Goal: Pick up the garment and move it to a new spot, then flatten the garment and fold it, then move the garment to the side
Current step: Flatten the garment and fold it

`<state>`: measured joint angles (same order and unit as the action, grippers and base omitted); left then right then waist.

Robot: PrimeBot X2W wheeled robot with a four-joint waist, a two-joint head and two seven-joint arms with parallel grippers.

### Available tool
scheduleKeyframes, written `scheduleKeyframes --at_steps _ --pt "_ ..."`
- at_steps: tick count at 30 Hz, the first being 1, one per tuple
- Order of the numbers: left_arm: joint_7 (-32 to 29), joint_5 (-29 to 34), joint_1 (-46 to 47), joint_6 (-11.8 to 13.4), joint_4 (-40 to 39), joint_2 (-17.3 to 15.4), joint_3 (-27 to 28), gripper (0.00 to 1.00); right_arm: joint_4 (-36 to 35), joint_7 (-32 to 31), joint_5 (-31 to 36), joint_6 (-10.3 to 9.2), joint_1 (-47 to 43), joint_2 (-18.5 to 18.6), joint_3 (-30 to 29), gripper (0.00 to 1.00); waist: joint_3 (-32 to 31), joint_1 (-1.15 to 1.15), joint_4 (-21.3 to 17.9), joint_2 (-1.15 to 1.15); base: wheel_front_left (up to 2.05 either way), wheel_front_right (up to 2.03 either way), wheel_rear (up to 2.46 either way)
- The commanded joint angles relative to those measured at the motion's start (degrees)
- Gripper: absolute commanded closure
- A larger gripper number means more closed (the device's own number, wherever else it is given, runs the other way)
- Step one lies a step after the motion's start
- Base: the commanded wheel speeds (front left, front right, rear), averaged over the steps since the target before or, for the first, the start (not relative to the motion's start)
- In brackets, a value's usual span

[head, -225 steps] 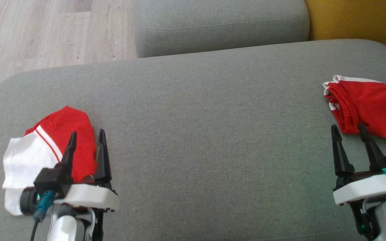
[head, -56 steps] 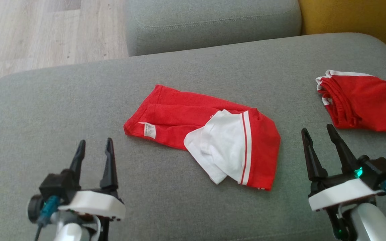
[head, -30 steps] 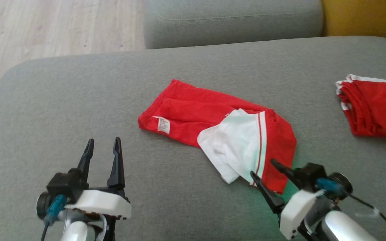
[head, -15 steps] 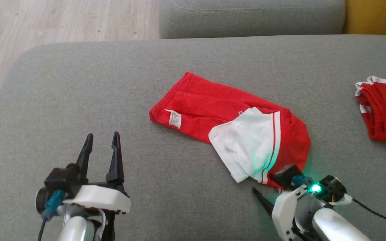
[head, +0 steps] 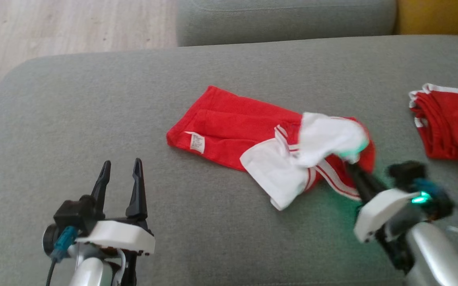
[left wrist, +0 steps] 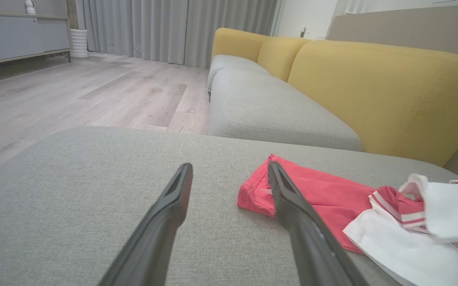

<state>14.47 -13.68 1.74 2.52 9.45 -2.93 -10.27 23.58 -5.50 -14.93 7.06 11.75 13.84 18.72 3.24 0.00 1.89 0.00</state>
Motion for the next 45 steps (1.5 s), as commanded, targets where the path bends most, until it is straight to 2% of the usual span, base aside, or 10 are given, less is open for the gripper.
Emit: scheduleKeyframes --at_steps 1,3,11,18,25,33,34,35,36,45 --pt "0.52 0.43 2.34 -0.05 -1.57 0.04 1.92 0.00 -3.12 1.10 -2.23 0.43 -0.60 -0.50 -2.13 1.00 0.11 0.00 -0.91 0.00 0.00 0.00 0.00" --pt "0.52 0.59 2.44 -0.12 -1.39 0.04 1.82 0.00 -5.28 1.20 -7.64 0.43 -1.26 -1.91 -6.10 1.00 0.36 0.00 -1.77 0.00 0.00 0.00 0.00" --pt "0.52 1.06 4.36 -0.13 -1.05 0.04 0.70 0.00 -5.17 -0.98 -18.48 0.43 1.08 -0.03 -13.89 1.00 2.61 0.00 -3.32 0.00 0.00 0.00 0.00" --pt "0.52 1.41 7.31 0.30 -1.08 0.05 -1.08 0.00 -0.41 -1.64 -23.64 0.43 12.76 6.04 -12.20 1.00 7.24 0.00 -1.70 0.00 0.00 0.00 0.00" --pt "0.52 1.37 10.80 2.22 -1.80 0.05 -4.46 0.00 9.52 -0.17 -24.09 0.43 30.16 16.71 -5.11 1.00 14.66 0.00 4.13 0.00 0.00 0.00 0.00" --pt "0.52 1.03 13.07 4.22 -3.19 0.05 -7.42 0.00 22.85 5.73 -23.09 0.43 42.37 23.71 0.05 1.00 19.42 0.00 9.90 0.00 0.00 0.00 0.00" --pt "0.52 1.01 13.13 4.39 -3.28 0.05 -7.53 0.00 24.63 7.15 -22.93 0.43 43.47 23.80 0.27 0.80 19.57 0.00 10.10 0.00 0.00 0.00 0.00" --pt "0.52 0.99 13.17 4.51 -3.31 0.05 -7.60 0.00 26.56 8.00 -22.62 0.43 44.24 23.73 0.67 0.07 19.60 0.00 10.22 0.00 0.00 0.00 0.00" --pt "0.52 0.96 13.17 4.63 -3.27 0.05 -7.65 0.00 28.67 8.17 -22.44 0.43 44.73 23.46 1.26 0.00 19.47 0.00 10.28 0.00 0.00 0.00 0.00" --pt "0.52 0.26 12.25 4.62 -2.22 0.05 -6.68 0.00 35.50 16.14 -20.64 0.43 45.31 20.60 5.63 0.00 14.35 0.00 7.41 0.00 0.00 0.00 0.00"
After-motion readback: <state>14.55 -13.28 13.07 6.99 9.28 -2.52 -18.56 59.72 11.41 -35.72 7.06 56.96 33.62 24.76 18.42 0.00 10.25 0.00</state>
